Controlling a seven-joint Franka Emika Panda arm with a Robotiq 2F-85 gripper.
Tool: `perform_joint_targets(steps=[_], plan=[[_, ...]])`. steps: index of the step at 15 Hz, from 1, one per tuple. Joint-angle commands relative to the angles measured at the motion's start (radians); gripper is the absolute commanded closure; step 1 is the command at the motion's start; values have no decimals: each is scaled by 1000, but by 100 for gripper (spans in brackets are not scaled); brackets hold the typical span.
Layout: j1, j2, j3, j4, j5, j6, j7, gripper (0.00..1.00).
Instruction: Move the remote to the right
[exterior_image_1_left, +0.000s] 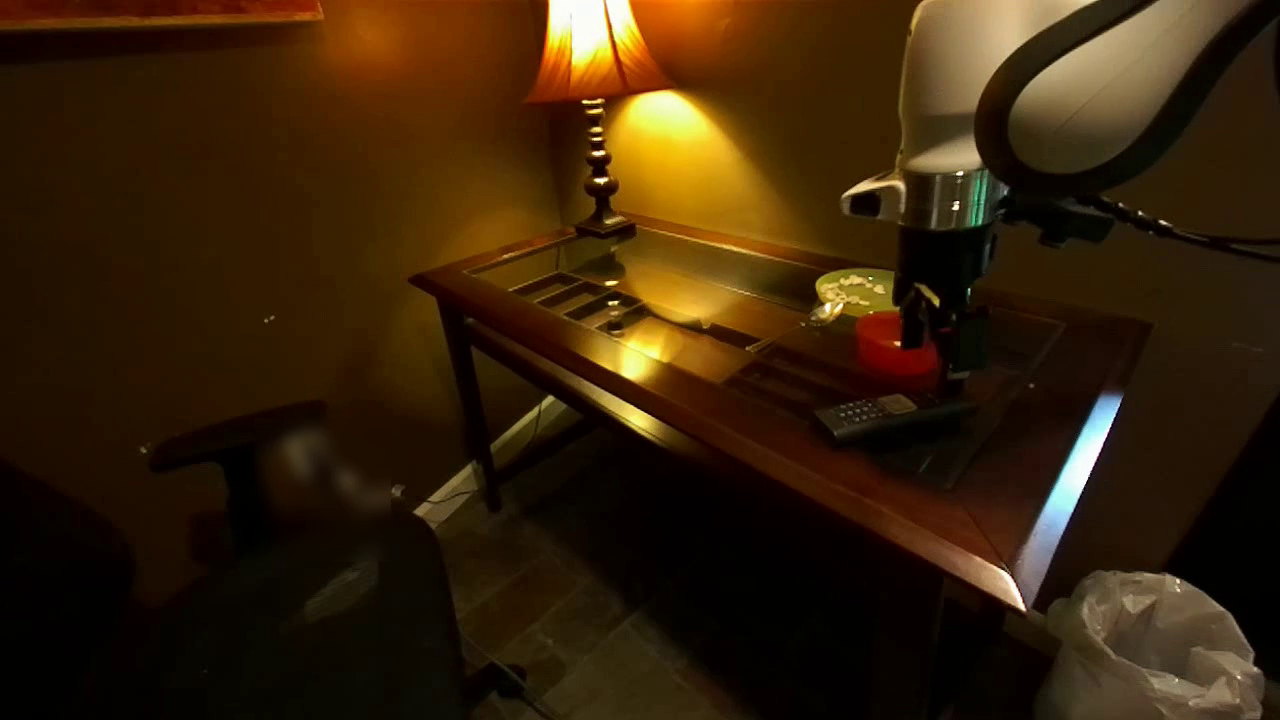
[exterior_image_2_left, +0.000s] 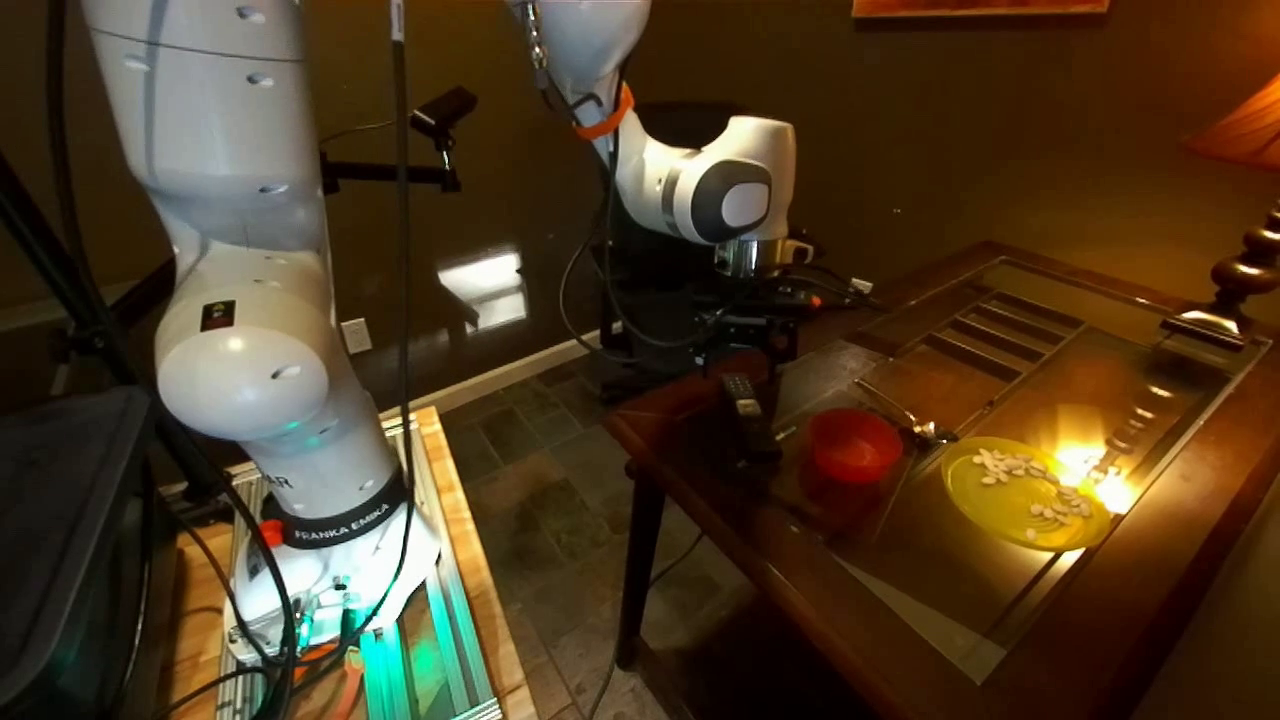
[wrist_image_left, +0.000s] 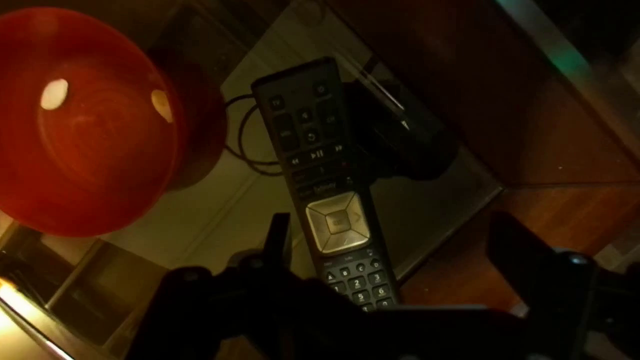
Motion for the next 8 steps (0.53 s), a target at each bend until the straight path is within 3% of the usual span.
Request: perform_joint_targets(steps=[1,8], plan=[[16,89,7,31,-75,73,3,0],[27,184,-1,64,-145,185,24,0]])
